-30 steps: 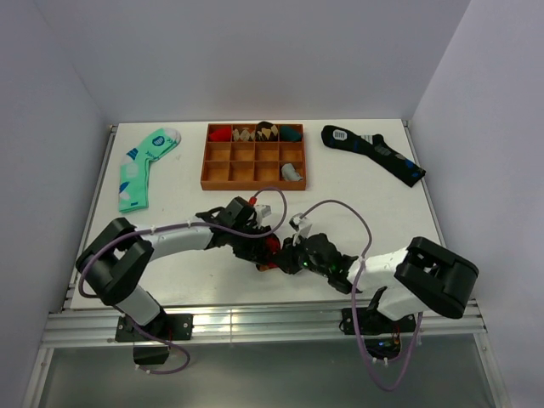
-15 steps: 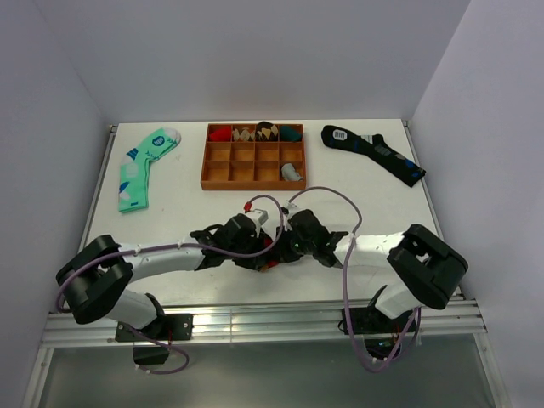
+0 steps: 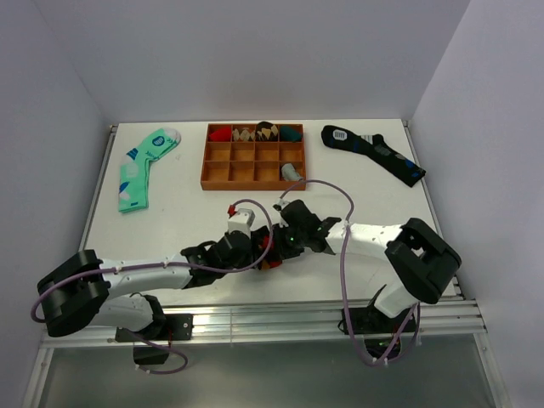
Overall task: Roll the socks
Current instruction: Roll the sock at the center of the board.
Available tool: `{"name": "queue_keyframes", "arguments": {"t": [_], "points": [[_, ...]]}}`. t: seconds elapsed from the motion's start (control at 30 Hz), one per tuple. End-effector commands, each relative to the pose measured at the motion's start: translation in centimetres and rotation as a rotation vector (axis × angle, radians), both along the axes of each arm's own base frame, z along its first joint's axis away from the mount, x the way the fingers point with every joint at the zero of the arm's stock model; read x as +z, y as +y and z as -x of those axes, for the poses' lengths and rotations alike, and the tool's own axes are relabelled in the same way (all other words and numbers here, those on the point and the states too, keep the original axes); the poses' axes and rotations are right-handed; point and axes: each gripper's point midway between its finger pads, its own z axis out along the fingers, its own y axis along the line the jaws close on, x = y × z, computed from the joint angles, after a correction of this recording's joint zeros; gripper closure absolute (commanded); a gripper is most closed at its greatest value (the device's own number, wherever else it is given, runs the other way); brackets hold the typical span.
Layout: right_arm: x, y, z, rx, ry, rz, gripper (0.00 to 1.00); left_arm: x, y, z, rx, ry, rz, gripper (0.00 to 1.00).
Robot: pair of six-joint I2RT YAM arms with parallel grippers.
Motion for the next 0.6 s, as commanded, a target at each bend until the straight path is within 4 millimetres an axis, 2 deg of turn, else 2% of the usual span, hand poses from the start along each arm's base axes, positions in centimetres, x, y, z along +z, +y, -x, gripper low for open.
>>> {"name": "queue_keyframes", "arguments": {"t": [0.0, 0.07, 0.13, 0.2, 0.23, 0.37, 0.57], "points": [[-2.0, -2.7, 2.1, 0.047, 0.114, 0.159, 0.94, 2.0, 0.5, -1.6, 0.116, -0.110, 0.069, 0.59], [-1.5, -2.2, 1.5, 0.073, 0.144, 0.158, 0.95, 2.3, 0.5, -1.2, 0.124, -0.161, 0.105, 0.58], [-1.6, -2.7, 1.8, 0.078, 0.169, 0.187, 0.95, 3.0, 0.4, -1.5, 0.141, -0.194, 0.131, 0.58], [-1.5, -2.5, 1.3, 0.092, 0.174, 0.204, 0.95, 2.8, 0.6, -0.9, 0.137, -0.222, 0.130, 0.58], [-1.5, -2.8, 1.5, 0.098, 0.193, 0.225, 0.95, 3.8, 0.3, -1.0, 0.140, -0.250, 0.166, 0.58], [-0.9, -2.7, 1.4, 0.123, 0.197, 0.214, 0.95, 4.6, 0.1, -0.7, 0.118, -0.306, 0.205, 0.59], [-1.0, -3.1, 1.1, 0.118, 0.215, 0.201, 0.96, 4.6, -0.8, -0.7, 0.084, -0.338, 0.220, 0.60]]}}
